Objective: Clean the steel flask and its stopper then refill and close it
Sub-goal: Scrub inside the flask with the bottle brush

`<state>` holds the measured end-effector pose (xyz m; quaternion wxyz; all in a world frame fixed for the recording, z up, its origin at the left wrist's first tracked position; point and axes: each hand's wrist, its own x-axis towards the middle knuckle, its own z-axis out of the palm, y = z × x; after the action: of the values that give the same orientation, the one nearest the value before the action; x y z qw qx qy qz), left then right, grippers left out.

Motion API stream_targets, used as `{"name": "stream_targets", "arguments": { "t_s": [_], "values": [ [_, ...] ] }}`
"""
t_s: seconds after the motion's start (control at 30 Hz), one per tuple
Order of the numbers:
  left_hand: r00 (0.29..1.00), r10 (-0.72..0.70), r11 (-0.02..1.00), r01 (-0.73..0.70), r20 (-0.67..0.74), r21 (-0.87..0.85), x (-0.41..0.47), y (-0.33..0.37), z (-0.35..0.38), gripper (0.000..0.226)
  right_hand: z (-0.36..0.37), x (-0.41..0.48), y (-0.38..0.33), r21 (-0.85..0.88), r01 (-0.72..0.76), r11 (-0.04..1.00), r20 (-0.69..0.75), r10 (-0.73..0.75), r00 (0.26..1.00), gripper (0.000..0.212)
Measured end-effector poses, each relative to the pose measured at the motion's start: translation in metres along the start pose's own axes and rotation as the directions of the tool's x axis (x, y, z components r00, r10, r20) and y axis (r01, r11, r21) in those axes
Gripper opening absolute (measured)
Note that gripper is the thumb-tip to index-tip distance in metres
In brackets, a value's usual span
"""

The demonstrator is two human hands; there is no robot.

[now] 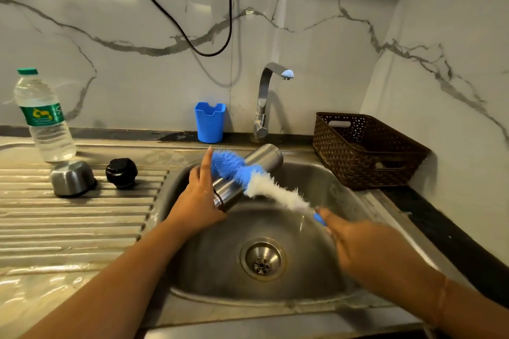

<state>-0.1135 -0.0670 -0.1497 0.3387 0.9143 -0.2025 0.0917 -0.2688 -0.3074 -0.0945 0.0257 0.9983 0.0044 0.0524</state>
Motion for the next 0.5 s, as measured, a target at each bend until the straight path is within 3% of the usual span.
{"name": "stream_targets", "arguments": {
  "t_s": [0.2, 0.33, 0.4, 0.5],
  "values": [
    [0.995, 0.062, 0.984, -0.074, 0.074, 0.165, -0.004, 0.013, -0.001, 0.142, -0.016, 0.024, 0.025, -0.082, -0.216, 0.973, -0.079, 0.21, 0.975, 0.045],
    [0.996, 0.067, 0.979, -0.078, 0.06, 0.191, -0.003, 0.009, 0.0, 0.14, -0.005, -0.001, -0.012, -0.066, -0.072, 0.995, 0.052, 0.075, 0.996, 0.052],
    [0.996, 0.083, 0.976, -0.087, 0.026, 0.197, -0.002, 0.007, -0.001, 0.138, -0.006, -0.01, -0.026, -0.058, 0.006, 0.998, 0.027, -0.004, 1.0, 0.051],
    [0.992, 0.127, 0.97, -0.121, -0.013, 0.212, -0.002, 0.007, -0.002, 0.139, -0.019, 0.005, -0.013, -0.08, -0.035, 0.996, 0.01, 0.036, 0.999, 0.044]
  ]
}}
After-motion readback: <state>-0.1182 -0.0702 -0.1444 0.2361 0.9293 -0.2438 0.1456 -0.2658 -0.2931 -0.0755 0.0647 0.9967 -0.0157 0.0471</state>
